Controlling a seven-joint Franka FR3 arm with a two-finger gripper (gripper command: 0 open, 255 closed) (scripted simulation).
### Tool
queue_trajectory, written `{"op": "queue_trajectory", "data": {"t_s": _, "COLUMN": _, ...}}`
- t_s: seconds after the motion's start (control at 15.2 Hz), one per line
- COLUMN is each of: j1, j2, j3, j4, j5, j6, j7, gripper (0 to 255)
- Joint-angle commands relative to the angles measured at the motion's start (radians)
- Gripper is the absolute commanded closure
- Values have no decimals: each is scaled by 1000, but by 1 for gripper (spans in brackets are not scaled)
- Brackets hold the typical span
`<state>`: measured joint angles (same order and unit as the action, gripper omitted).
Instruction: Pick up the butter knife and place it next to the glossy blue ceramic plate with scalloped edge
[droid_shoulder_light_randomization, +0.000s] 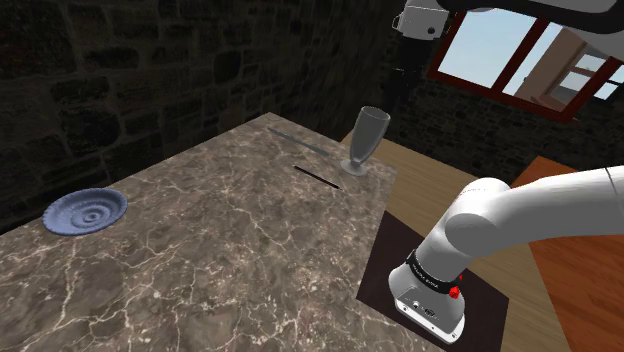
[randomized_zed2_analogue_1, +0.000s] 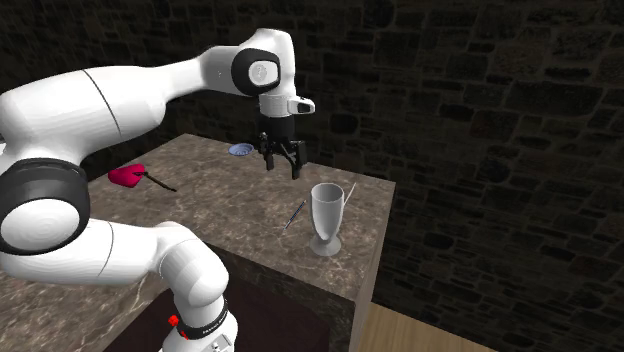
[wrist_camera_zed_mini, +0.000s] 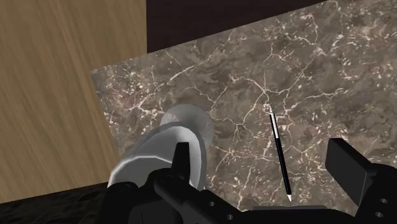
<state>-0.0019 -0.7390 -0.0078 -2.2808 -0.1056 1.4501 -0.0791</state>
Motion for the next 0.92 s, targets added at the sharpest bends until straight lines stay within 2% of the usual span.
{"op": "queue_trajectory", "data": {"t_s": 0.0, "j1": 0, "j2": 0, "j3": 0, "j4": 0, "j5": 0, "j6": 0, "j7": 0, "gripper": 0}}
{"op": "queue_trajectory", "data": {"t_s": 0.4, "j1": 9, "j2": 178, "j3": -35, "j4": -1, "j5": -13, "j6": 174, "j7": -52, "gripper": 0}}
{"op": "queue_trajectory", "data": {"t_s": 0.86, "j1": 19, "j2": 418, "j3": -66, "j4": 60, "j5": -13, "j6": 347, "j7": -114, "gripper": 0}}
